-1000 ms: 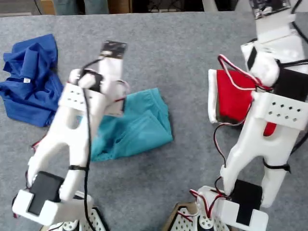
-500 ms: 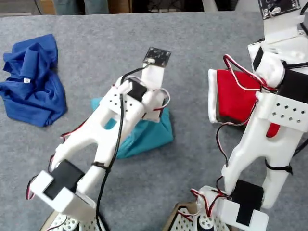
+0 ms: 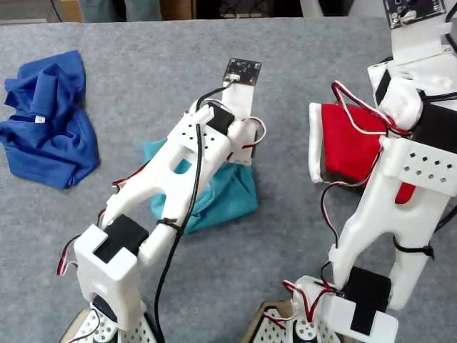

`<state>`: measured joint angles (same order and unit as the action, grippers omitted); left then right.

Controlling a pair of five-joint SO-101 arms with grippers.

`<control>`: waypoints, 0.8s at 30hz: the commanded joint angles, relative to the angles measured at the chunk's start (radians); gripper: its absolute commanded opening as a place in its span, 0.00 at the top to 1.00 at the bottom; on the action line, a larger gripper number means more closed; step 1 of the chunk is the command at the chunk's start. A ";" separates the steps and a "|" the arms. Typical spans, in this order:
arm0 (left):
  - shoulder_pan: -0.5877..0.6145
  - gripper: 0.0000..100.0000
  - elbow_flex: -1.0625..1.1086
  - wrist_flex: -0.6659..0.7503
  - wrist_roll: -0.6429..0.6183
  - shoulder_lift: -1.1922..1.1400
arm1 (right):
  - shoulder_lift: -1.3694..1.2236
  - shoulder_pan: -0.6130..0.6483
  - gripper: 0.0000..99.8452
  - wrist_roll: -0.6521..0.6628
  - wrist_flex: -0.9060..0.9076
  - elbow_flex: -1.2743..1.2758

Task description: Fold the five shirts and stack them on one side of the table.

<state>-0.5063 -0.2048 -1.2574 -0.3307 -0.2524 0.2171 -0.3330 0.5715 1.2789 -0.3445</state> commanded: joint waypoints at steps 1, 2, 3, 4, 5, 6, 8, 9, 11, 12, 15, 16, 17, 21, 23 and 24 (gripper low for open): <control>-0.007 0.76 -0.064 -0.038 -0.018 0.014 | 0.025 -0.005 0.99 -0.005 -0.028 -0.027; -0.005 0.73 -0.064 -0.049 -0.035 0.015 | 0.025 -0.003 0.99 -0.005 -0.035 -0.021; -0.002 0.72 -0.067 -0.061 -0.046 0.017 | 0.025 -0.002 0.99 -0.005 -0.040 -0.015; -0.001 0.72 -0.085 -0.081 -0.048 0.021 | 0.025 0.002 0.99 -0.005 -0.044 -0.005; 0.002 0.72 -0.111 -0.115 -0.044 0.034 | 0.025 0.015 0.99 -0.005 -0.044 -0.004; 0.004 0.72 -0.142 -0.144 -0.044 0.046 | 0.025 0.026 0.99 -0.005 -0.044 -0.001; 0.028 0.72 -0.202 -0.189 -0.043 0.074 | 0.025 0.046 0.99 -0.005 -0.040 0.005; 0.051 0.73 -0.231 -0.209 -0.044 0.089 | 0.025 0.063 0.99 -0.009 -0.035 0.007; 0.134 0.79 -0.271 -0.253 -0.044 0.120 | 0.025 0.115 0.99 -0.011 0.002 0.041; 0.191 0.84 -0.278 -0.278 -0.043 0.129 | 0.025 0.157 0.99 -0.011 0.017 0.073; 0.380 0.96 -0.252 -0.324 0.009 0.130 | 0.025 0.324 0.99 -0.012 0.025 0.226; 0.438 0.98 -0.213 -0.324 0.041 0.120 | 0.024 0.393 0.99 -0.012 0.023 0.283; 0.487 0.97 -0.159 -0.310 0.071 0.107 | 0.013 0.457 0.99 -0.012 0.008 0.340; 0.634 0.97 0.110 -0.114 0.152 0.057 | -0.090 0.647 0.99 -0.038 -0.091 0.489; 0.670 0.97 0.259 0.034 0.155 0.046 | -0.159 0.706 0.99 -0.081 -0.140 0.504; 0.680 0.97 0.326 0.106 0.155 0.046 | -0.196 0.729 0.99 -0.092 -0.158 0.504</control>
<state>0.1274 -0.0652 -1.3433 -0.1941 -0.2156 0.0790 0.3161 0.5148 1.1838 0.1511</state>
